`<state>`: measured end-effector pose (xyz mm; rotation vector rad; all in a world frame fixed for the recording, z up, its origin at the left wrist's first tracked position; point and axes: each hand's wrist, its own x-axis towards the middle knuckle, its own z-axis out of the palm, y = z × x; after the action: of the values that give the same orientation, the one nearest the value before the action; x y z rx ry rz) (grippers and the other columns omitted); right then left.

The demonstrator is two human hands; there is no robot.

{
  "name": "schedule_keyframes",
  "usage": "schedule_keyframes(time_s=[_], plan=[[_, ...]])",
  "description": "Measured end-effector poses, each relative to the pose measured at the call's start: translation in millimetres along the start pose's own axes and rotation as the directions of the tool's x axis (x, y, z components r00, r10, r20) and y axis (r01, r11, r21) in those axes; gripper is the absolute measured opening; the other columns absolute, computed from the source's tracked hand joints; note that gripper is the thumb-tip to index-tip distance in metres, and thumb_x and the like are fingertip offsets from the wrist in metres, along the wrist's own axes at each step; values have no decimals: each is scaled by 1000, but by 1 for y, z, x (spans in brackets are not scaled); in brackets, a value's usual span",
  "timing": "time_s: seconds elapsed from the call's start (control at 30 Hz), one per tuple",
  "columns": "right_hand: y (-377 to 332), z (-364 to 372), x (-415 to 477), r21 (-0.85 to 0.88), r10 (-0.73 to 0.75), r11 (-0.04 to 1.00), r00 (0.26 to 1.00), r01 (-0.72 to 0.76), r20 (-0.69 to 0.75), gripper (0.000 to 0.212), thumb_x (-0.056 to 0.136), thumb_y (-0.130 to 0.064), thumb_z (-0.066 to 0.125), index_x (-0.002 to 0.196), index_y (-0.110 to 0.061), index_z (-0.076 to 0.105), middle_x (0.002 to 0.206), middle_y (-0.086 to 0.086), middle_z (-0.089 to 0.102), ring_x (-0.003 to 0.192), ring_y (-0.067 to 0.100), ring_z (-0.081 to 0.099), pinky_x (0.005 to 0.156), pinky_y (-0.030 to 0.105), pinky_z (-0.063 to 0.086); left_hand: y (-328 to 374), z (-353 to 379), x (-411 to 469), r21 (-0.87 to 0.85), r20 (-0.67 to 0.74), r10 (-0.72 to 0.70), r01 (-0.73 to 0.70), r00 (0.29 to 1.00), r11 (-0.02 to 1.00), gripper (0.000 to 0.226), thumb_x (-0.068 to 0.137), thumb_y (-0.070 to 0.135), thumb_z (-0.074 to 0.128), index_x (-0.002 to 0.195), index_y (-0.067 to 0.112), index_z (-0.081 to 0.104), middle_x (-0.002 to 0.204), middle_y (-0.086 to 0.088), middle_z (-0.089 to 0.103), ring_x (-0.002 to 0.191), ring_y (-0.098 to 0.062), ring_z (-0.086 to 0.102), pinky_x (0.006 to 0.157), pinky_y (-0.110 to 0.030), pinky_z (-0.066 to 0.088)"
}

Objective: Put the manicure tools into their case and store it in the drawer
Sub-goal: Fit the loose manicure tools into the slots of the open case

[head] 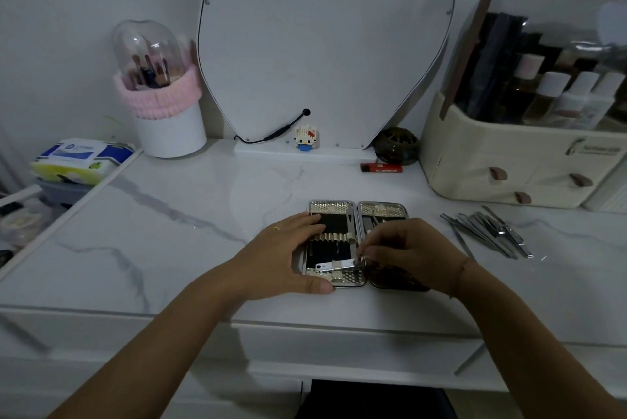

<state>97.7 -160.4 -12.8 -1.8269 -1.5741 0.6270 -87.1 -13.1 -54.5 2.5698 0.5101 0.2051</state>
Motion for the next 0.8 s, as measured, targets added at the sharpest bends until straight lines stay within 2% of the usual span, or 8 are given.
schedule_keyframes(time_s=[0.2, 0.33, 0.4, 0.47, 0.53, 0.63, 0.7, 0.8], plan=[[-10, 14, 16, -127, -10, 992, 1000, 14, 30, 12, 83, -24, 63, 73, -19, 66, 72, -9, 63, 67, -3, 56, 66, 5, 42, -1, 2, 2, 20, -22, 11, -10, 1000, 1000, 113, 51, 90, 45, 144, 25, 31, 154, 9, 23, 142, -3, 13, 116, -27, 15], [-13, 18, 14, -163, -50, 986, 999, 47, -15, 13, 84, -23, 61, 85, -15, 71, 84, 3, 68, 76, 8, 59, 70, 11, 45, 1, 1, 1, 18, -28, 22, -21, 999, 1000, 111, 53, 87, 46, 143, 24, 32, 154, 9, 24, 140, -1, 13, 113, -20, 12], [-15, 25, 13, -263, -121, 957, 993, 119, 9, 18, 87, -21, 57, 96, -17, 72, 90, 6, 66, 82, 13, 59, 73, 18, 46, 1, 1, 1, 15, -28, 22, -21, 999, 1000, 112, 52, 87, 45, 144, 24, 31, 154, 10, 23, 138, 2, 11, 110, -16, 9], [-18, 30, 13, -328, -168, 928, 984, 175, 51, 22, 89, -20, 54, 105, -19, 70, 95, 5, 64, 85, 13, 59, 69, 9, 39, 2, 1, 1, 10, -27, 16, -16, 999, 1000, 113, 51, 88, 45, 144, 24, 30, 154, 11, 22, 137, 5, 10, 108, -13, 6], [-19, 30, 12, -303, -151, 941, 988, 152, 27, 21, 87, -18, 57, 104, -15, 69, 86, 3, 63, 80, 13, 58, 67, 6, 35, 1, 1, 1, 11, -28, 14, -14, 1000, 1000, 115, 50, 89, 44, 144, 24, 30, 154, 11, 22, 138, 4, 11, 110, -15, 8], [-19, 30, 10, -246, -110, 964, 993, 100, -30, 13, 82, -19, 65, 93, -13, 71, 73, -7, 53, 69, 9, 52, 70, 20, 40, 1, 1, 1, 23, -26, 4, -4, 1000, 1000, 114, 50, 87, 50, 143, 25, 31, 154, 11, 23, 141, 0, 12, 116, -23, 12], [-19, 30, 9, -231, -117, 967, 993, 108, -25, 10, 80, -17, 66, 88, -14, 72, 68, -13, 49, 64, 2, 49, 68, 20, 42, 0, 1, 1, 22, -29, 11, -10, 1000, 1000, 114, 51, 88, 50, 143, 24, 32, 154, 10, 23, 141, 0, 12, 114, -20, 11], [-20, 28, 8, -203, -146, 969, 989, 141, -12, 9, 80, -12, 66, 86, -12, 73, 64, -11, 53, 62, 5, 52, 69, 25, 47, -1, 2, 1, 18, -34, 18, -18, 999, 1000, 114, 51, 90, 44, 143, 24, 33, 153, 10, 24, 141, -1, 14, 112, -18, 10]])
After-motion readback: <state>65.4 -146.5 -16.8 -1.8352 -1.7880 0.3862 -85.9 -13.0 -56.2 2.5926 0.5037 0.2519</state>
